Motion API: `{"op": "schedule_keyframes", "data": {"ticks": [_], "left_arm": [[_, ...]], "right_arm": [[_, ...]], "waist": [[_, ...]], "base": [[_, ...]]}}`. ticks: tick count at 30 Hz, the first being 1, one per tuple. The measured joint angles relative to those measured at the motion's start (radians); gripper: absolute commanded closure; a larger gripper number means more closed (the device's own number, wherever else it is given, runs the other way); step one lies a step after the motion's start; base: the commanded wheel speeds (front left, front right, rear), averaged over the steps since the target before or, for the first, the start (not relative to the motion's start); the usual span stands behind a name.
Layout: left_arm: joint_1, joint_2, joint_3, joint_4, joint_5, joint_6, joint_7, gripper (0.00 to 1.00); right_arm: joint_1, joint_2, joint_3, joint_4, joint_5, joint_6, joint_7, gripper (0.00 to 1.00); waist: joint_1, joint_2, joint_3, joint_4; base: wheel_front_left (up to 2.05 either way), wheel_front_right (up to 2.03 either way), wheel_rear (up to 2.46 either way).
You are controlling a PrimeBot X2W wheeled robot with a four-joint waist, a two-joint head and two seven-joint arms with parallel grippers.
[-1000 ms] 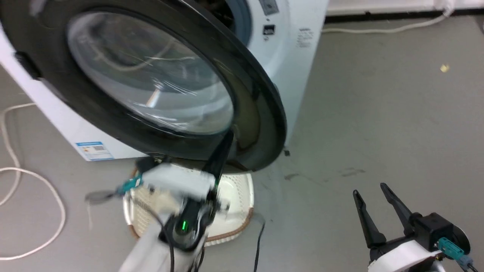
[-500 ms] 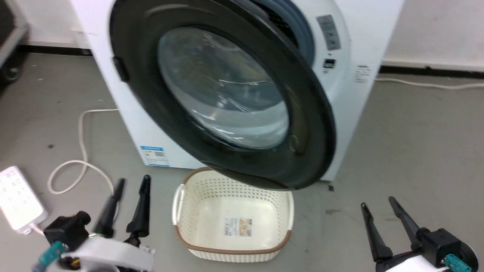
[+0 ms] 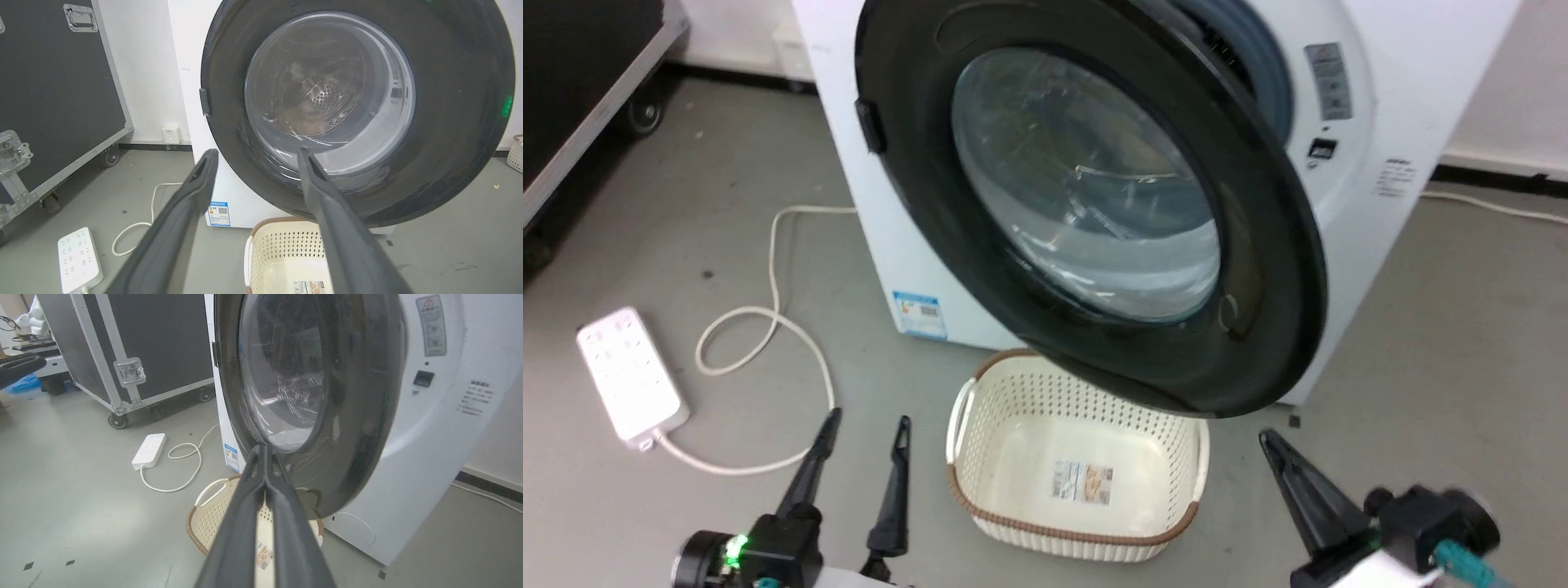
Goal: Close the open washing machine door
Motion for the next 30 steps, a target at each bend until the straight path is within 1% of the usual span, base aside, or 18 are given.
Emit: {"op": "schedule_keyframes", "data": {"ticks": [4, 5, 6, 7, 8, 10, 13, 14, 15, 16, 18, 20, 23, 27, 28, 29, 30], "left_arm": [[-0.002, -0.027, -0.012, 0.007, 0.017, -0.016, 0.000, 0.00], [-0.003, -0.034, -0.018, 0.010, 0.021, -0.018, 0.000, 0.00], [-0.010, -0.048, -0.024, 0.017, 0.025, -0.025, 0.000, 0.00], [-0.017, -0.053, -0.027, 0.021, 0.025, -0.027, 0.000, 0.00], [-0.017, -0.053, -0.027, 0.021, 0.025, -0.027, 0.000, 0.00], [-0.034, -0.062, -0.029, 0.027, 0.026, -0.034, 0.000, 0.00], [-0.059, -0.077, -0.034, 0.031, 0.026, -0.038, 0.000, 0.00], [-0.071, -0.085, -0.040, 0.031, 0.026, -0.039, 0.000, 0.00], [-0.071, -0.085, -0.040, 0.031, 0.026, -0.039, 0.000, 0.00], [-0.088, -0.091, -0.052, 0.031, 0.026, -0.039, 0.000, 0.00], [-0.097, -0.096, -0.060, 0.030, 0.026, -0.038, 0.000, 0.00], [-0.108, -0.102, -0.069, 0.030, 0.026, -0.033, 0.000, 0.00], [-0.126, -0.105, -0.080, 0.031, 0.023, -0.032, 0.000, 0.00], [-0.140, -0.105, -0.092, 0.031, 0.018, -0.020, 0.000, 0.00], [-0.146, -0.105, -0.098, 0.030, 0.010, -0.012, 0.000, 0.00], [-0.146, -0.105, -0.098, 0.030, 0.010, -0.012, 0.000, 0.00], [-0.147, -0.105, -0.101, 0.030, 0.007, -0.011, 0.000, 0.00]], "right_arm": [[-0.077, -0.065, 0.047, -0.010, 0.034, 0.000, 0.030, 1.00], [-0.106, -0.087, 0.058, -0.009, 0.046, 0.000, 0.041, 1.00], [-0.162, -0.131, 0.076, 0.000, 0.078, 0.000, 0.065, 1.00], [-0.192, -0.154, 0.083, 0.009, 0.097, 0.000, 0.080, 1.00], [-0.192, -0.154, 0.083, 0.009, 0.097, 0.000, 0.080, 1.00], [-0.248, -0.206, 0.099, 0.030, 0.132, 0.000, 0.103, 1.00], [-0.336, -0.281, 0.107, 0.074, 0.196, 0.000, 0.133, 1.00], [-0.389, -0.325, 0.117, 0.100, 0.234, 0.004, 0.145, 1.00], [-0.389, -0.325, 0.117, 0.100, 0.234, 0.004, 0.145, 1.00], [-0.471, -0.382, 0.117, 0.155, 0.287, 0.003, 0.165, 1.00], [-0.530, -0.416, 0.114, 0.198, 0.318, 0.003, 0.176, 1.00], [-0.591, -0.443, 0.111, 0.248, 0.343, 0.003, 0.186, 1.00], [-0.679, -0.475, 0.106, 0.328, 0.352, 0.003, 0.198, 1.00], [-0.780, -0.479, 0.072, 0.446, 0.365, 0.003, 0.209, 1.00], [-0.823, -0.477, 0.052, 0.507, 0.365, 0.003, 0.210, 1.00], [-0.823, -0.477, 0.052, 0.507, 0.365, 0.003, 0.210, 1.00], [-0.840, -0.475, 0.048, 0.533, 0.364, 0.003, 0.210, 1.00]], "waist": [[0.0001, 0.0000, 0.037, 0.025], [0.0002, 0.0000, 0.048, 0.031], [0.0002, 0.0000, 0.069, 0.045], [0.0001, 0.0000, 0.081, 0.053], [0.0001, 0.0000, 0.081, 0.053], [0.0002, 0.0000, 0.104, 0.068], [0.0002, 0.0000, 0.139, 0.093], [0.0002, 0.0001, 0.162, 0.109], [0.0002, 0.0001, 0.162, 0.109], [0.0003, 0.0001, 0.197, 0.134], [0.0003, 0.0000, 0.219, 0.150], [0.0003, 0.0000, 0.240, 0.165], [0.0003, 0.0000, 0.268, 0.187], [0.0002, 0.0001, 0.295, 0.211], [0.0003, 0.0000, 0.304, 0.218], [0.0003, 0.0000, 0.304, 0.218], [0.0003, 0.0000, 0.307, 0.221]], "base": [[0.00, 0.00, 0.00], [0.00, 0.00, 0.00], [0.00, 0.00, 0.00], [0.00, 0.00, 0.00], [0.00, 0.00, 0.00], [0.00, 0.00, 0.00], [0.00, 0.00, 0.00], [0.00, 0.00, 0.00], [0.00, 0.00, 0.00], [0.00, 0.00, 0.00], [0.00, 0.00, 0.00], [0.00, 0.00, 0.00], [0.00, 0.00, 0.00], [0.00, 0.00, 0.00], [0.00, 0.00, 0.00], [0.00, 0.00, 0.00], [0.00, 0.00, 0.00]]}}
